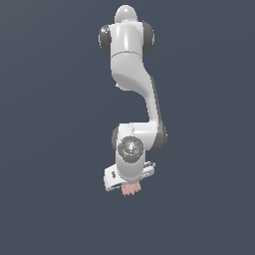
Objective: Pick up the object and move it to a goal position.
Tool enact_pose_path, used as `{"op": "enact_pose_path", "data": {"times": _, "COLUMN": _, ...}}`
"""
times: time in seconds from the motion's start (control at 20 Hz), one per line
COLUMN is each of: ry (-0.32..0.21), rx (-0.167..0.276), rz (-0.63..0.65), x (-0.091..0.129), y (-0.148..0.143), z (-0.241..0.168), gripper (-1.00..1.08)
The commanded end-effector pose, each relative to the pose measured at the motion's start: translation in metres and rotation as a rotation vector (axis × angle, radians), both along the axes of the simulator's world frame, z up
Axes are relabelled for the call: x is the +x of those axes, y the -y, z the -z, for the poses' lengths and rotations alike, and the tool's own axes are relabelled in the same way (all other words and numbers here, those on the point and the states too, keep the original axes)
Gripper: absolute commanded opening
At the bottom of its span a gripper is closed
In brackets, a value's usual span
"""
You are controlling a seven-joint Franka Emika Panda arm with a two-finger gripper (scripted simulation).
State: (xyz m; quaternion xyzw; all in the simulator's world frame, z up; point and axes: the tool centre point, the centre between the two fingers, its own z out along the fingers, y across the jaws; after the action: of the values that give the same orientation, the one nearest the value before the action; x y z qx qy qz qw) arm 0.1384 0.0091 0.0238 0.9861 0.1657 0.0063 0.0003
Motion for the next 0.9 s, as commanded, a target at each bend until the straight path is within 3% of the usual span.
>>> {"op": "enact_pose_path", "data": {"times": 0.0, "ry": -0.013, "rx": -0.002, "rz": 0.002, "x": -0.004, "y": 0.002, "z": 0.01, "gripper": -1.0}}
{"op": "enact_pose_path", "data": {"times": 0.35, "ry": 0.001, "rx": -0.001, "rz": 0.003, "x": -0.002, "y": 0.003, "z": -0.002, "gripper": -1.0}}
{"op": "enact_pose_path", "data": {"times": 0.85, "ry": 0.0, "rx": -0.001, "rz": 0.003, "x": -0.019, "y": 0.009, "z": -0.018, "gripper": -1.0}}
